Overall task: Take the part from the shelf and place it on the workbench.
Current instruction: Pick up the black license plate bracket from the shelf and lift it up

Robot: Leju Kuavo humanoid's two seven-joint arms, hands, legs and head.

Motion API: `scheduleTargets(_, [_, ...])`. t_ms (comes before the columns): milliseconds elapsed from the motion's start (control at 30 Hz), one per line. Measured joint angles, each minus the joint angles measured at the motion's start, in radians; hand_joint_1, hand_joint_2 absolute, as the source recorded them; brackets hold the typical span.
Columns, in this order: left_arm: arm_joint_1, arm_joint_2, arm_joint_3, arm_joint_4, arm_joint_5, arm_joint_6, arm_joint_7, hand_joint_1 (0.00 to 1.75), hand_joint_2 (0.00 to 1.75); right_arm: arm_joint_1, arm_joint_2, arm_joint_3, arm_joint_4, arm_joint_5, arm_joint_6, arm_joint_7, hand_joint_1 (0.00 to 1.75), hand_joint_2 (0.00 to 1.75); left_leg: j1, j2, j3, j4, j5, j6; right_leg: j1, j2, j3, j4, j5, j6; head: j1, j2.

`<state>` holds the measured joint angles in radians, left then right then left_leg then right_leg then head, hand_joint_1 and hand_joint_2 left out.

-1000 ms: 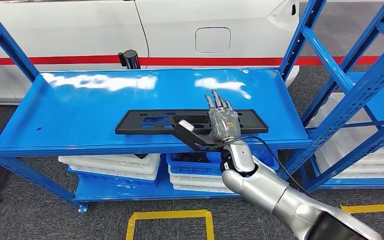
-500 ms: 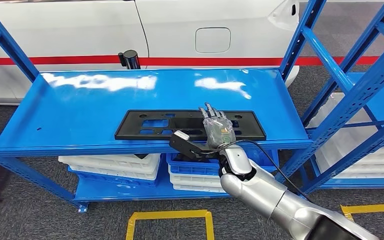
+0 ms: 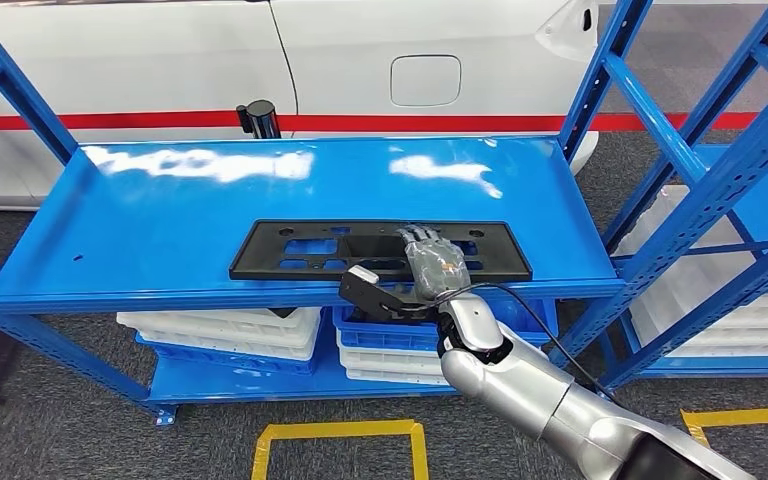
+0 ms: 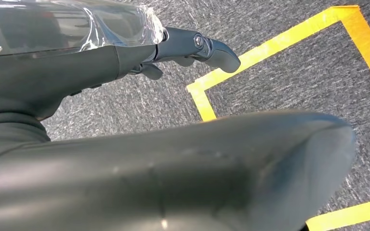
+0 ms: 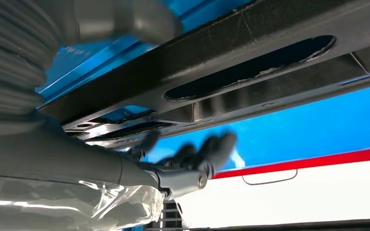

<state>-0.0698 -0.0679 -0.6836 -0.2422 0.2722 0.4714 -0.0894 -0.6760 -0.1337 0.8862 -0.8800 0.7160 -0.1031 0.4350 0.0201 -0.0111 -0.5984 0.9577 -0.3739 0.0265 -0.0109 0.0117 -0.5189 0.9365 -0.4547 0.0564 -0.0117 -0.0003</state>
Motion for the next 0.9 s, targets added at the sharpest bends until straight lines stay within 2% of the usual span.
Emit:
scheduleTargets(400, [0.0, 0.0, 0.0, 0.0, 0.028, -0.01, -0.063, 0.0, 0.0, 0.001, -0.009, 0.0, -0.001, 0.004, -0.024, -0.012, 1.75, 1.75, 0.001, 0.0, 0.001, 0.0, 0.0, 0.0, 0.0, 0.0, 0.001, 0.0, 0.0, 0.0, 0.0, 0.0])
scheduleTargets(533, [0.0, 0.0, 0.0, 0.0, 0.028, -0.021, -0.105, 0.0, 1.75, 0.001, -0.014, 0.0, -0.001, 0.004, -0.025, -0.015, 1.75, 1.75, 0.001, 0.0, 0.001, 0.0, 0.0, 0.0, 0.0, 0.0, 0.001, 0.0, 0.0, 0.0, 0.0, 0.0])
scheduleTargets(733, [-0.003, 0.001, -0.001, 0.0, 0.027, -0.04, -0.156, 0.0, 1.75, 0.001, -0.023, 0.0, -0.009, -0.002, -0.025, -0.017, 1.75, 1.75, 0.001, 0.0, 0.001, 0.0, 0.0, 0.0, 0.0, 0.0, 0.001, 0.0, 0.0, 0.0, 0.0, 0.0])
scheduleTargets(900, [-0.011, 0.001, -0.002, 0.0, 0.032, -0.014, -0.152, 0.0, 1.75, 0.001, -0.031, -0.001, -0.022, -0.005, -0.045, -0.016, 1.75, 1.75, 0.001, 0.0, 0.001, 0.0, 0.0, 0.0, 0.0, 0.0, 0.002, 0.0, 0.0, 0.0, 0.0, 0.0])
